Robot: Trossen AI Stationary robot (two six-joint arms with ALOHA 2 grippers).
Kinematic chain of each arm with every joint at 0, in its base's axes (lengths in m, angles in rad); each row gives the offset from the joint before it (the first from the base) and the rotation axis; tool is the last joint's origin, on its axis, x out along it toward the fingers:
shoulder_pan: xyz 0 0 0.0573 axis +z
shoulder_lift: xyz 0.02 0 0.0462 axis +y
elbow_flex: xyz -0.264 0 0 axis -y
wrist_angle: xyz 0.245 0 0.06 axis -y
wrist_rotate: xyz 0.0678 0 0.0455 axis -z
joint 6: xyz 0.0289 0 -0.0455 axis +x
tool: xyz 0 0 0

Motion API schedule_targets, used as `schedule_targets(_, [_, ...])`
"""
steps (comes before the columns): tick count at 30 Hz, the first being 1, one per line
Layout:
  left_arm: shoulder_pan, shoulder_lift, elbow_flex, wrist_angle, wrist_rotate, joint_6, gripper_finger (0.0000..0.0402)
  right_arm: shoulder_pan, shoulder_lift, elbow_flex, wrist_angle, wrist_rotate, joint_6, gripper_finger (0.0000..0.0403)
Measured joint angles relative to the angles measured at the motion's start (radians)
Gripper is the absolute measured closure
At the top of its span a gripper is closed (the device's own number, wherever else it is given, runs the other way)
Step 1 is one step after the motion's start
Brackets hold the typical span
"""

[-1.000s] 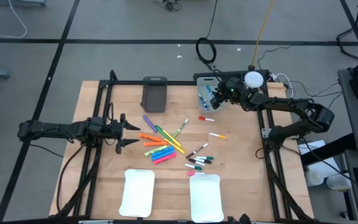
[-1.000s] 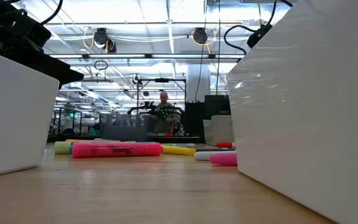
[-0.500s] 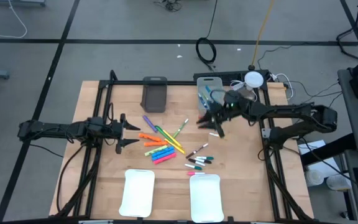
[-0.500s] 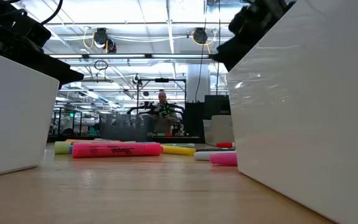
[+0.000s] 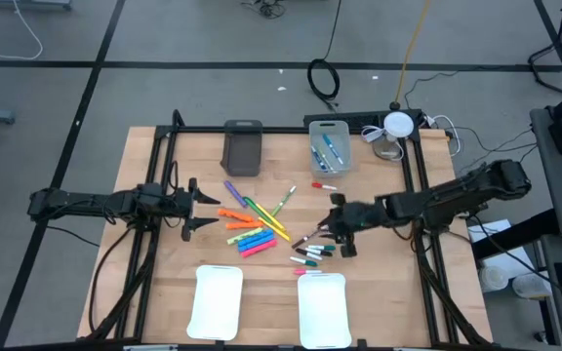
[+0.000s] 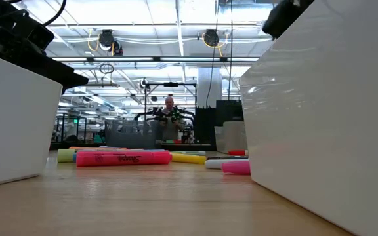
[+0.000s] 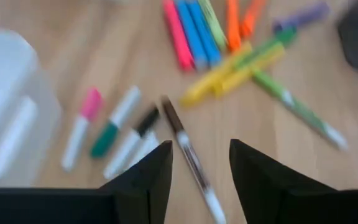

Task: Pick & Place Markers
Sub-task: Put the brown marker pen into the gray bin

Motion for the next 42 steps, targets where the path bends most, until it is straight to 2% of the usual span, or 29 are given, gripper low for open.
schedule_targets(3, [0.0, 0.0, 0.0, 0.0, 0.0, 0.0, 0.0151, 0.053, 0.0, -0.013, -0.039, 0.06, 0.065, 0.0256])
schedule_targets(8, [0.0, 0.0, 0.0, 0.0, 0.0, 0.0, 0.0151, 0.104, 0.0, -0.075, -0.034, 0.064, 0.113, 0.0262])
schedule_targets(15, [0.0, 0.0, 0.0, 0.0, 0.0, 0.0, 0.0151, 0.11, 0.0, -0.183, 0.116, 0.065, 0.144, 0.0263])
schedule_targets(28, [0.0, 0.0, 0.0, 0.0, 0.0, 0.0, 0.0151, 0.108, 0.0, -0.188, 0.164, 0.065, 0.142, 0.0264])
schedule_targets(32, [0.0, 0.0, 0.0, 0.0, 0.0, 0.0, 0.0151, 0.092, 0.0, -0.213, 0.318, 0.065, 0.089, 0.0264])
schedule_targets(38, [0.0, 0.0, 0.0, 0.0, 0.0, 0.0, 0.0151, 0.041, 0.0, -0.279, 0.647, 0.069, -0.06, 0.0264])
schedule_targets(42, [0.0, 0.0, 0.0, 0.0, 0.0, 0.0, 0.0151, -0.004, 0.0, -0.328, 0.88, 0.116, -0.11, 0.0264])
